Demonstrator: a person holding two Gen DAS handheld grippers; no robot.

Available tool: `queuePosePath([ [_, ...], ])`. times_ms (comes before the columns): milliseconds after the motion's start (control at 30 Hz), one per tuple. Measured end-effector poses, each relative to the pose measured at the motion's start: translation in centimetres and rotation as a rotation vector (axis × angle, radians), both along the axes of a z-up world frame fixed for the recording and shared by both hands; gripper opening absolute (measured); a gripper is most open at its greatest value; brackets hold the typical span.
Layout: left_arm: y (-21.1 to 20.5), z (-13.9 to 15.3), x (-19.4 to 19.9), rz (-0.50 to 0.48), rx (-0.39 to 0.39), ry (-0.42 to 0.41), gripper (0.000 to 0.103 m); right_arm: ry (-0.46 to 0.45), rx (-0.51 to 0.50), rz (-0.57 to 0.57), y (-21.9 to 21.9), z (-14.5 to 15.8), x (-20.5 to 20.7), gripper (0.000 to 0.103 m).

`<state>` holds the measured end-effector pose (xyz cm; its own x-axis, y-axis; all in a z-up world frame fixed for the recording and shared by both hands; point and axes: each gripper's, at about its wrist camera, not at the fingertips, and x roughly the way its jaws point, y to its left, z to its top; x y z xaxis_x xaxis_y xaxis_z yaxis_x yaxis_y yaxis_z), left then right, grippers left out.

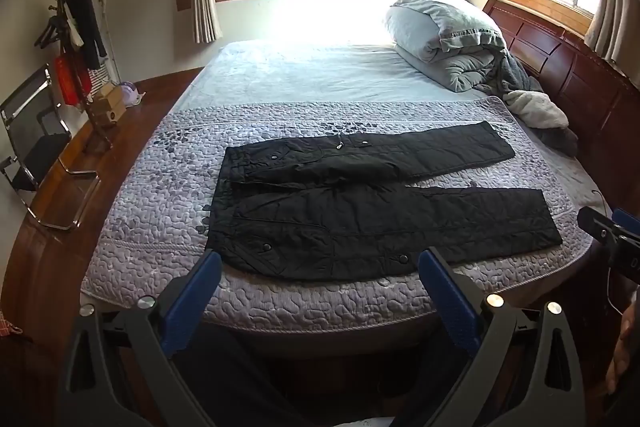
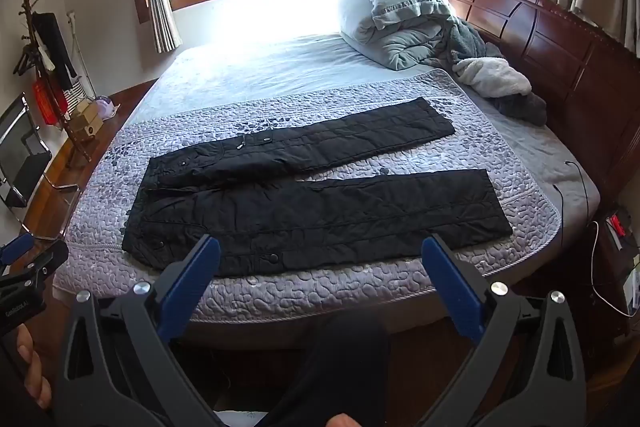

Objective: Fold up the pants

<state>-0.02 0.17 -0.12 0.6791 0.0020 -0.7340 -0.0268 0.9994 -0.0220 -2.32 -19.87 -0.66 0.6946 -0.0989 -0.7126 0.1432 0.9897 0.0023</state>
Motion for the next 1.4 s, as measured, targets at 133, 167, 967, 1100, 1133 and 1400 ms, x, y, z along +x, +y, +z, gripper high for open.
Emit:
queuePosePath([
  [133,0.19,-0.12,0.01,0.003,0.0,0.0,0.099,0.002,-0.001,0.0,0.15,-0.08,0.03,0.101],
  [167,0.17,-0.13,0.02,0.003,0.0,0.001,0.099,0.002,-0.001,0.001,0.1,-0.09,0.02,0.101],
  [967,0.06,-0.01,0.05,0.008,0.0,0.002,0.099,0.002,-0.011,0.002,-0.13,-0.04,0.37,0.101],
  [1100,0.1,0.01,0.09,0.007,0.0,0.003,0.099,0.002,-0.009,0.002,-0.11,-0.04,0.38,0.101],
  [1133,0.1,0.02,0.07,0.006,0.0,0.003,0.099,0.002,-0.009,0.002,-0.1,-0.05,0.4,0.101],
  [1400,0.31,0.08,0.18,0.008,-0.003,0.004,0.099,0.004,-0.01,0.001,-0.17,-0.12,0.39,0.101],
])
